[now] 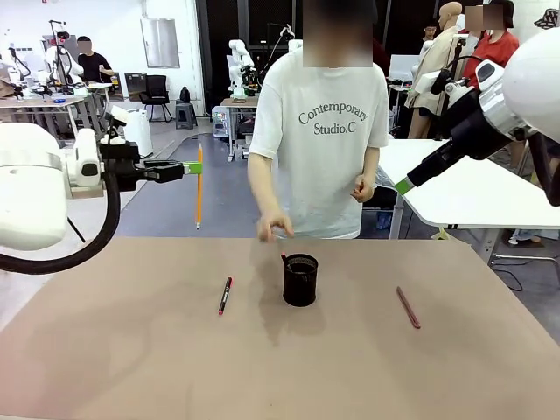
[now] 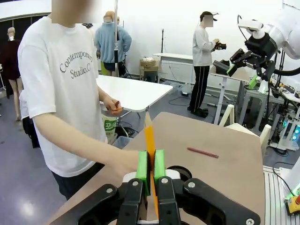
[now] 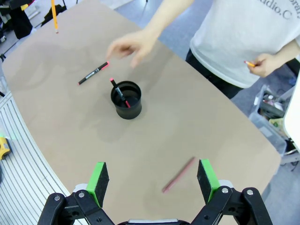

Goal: Place the pens into the pen holder.
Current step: Pick up a writing instrument from the table and place it into the Pen holder.

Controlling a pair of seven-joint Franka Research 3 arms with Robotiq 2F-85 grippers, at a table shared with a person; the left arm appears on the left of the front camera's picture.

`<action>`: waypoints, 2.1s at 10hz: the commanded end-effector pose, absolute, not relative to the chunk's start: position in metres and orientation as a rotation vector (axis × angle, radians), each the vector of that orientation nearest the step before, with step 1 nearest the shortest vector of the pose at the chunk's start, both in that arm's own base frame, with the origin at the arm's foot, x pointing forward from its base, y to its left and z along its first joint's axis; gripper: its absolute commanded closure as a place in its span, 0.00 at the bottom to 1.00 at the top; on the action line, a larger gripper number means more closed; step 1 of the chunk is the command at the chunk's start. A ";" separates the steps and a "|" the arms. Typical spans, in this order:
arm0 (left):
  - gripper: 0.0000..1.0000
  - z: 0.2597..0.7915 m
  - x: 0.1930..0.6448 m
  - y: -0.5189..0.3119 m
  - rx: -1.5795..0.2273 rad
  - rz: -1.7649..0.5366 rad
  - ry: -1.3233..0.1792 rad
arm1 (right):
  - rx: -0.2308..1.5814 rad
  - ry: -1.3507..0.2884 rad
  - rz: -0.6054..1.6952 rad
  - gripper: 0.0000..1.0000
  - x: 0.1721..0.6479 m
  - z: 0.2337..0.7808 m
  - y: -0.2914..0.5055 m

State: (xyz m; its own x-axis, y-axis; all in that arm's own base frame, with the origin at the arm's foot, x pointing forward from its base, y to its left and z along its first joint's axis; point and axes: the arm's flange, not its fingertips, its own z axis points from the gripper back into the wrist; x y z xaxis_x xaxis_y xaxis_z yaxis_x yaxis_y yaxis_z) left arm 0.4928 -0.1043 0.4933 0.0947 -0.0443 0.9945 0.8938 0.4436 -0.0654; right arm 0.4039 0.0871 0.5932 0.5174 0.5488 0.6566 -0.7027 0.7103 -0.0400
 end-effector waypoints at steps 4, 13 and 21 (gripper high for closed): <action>1.00 0.496 0.495 -0.104 -0.869 -0.848 -1.293 | 0.253 -0.697 0.762 0.00 0.404 0.593 0.086; 1.00 0.496 0.495 -0.104 -0.869 -0.848 -1.293 | 0.253 -0.697 0.762 0.00 0.404 0.593 0.086; 1.00 0.496 0.495 -0.104 -0.869 -0.848 -1.293 | 0.253 -0.697 0.762 0.00 0.404 0.593 0.086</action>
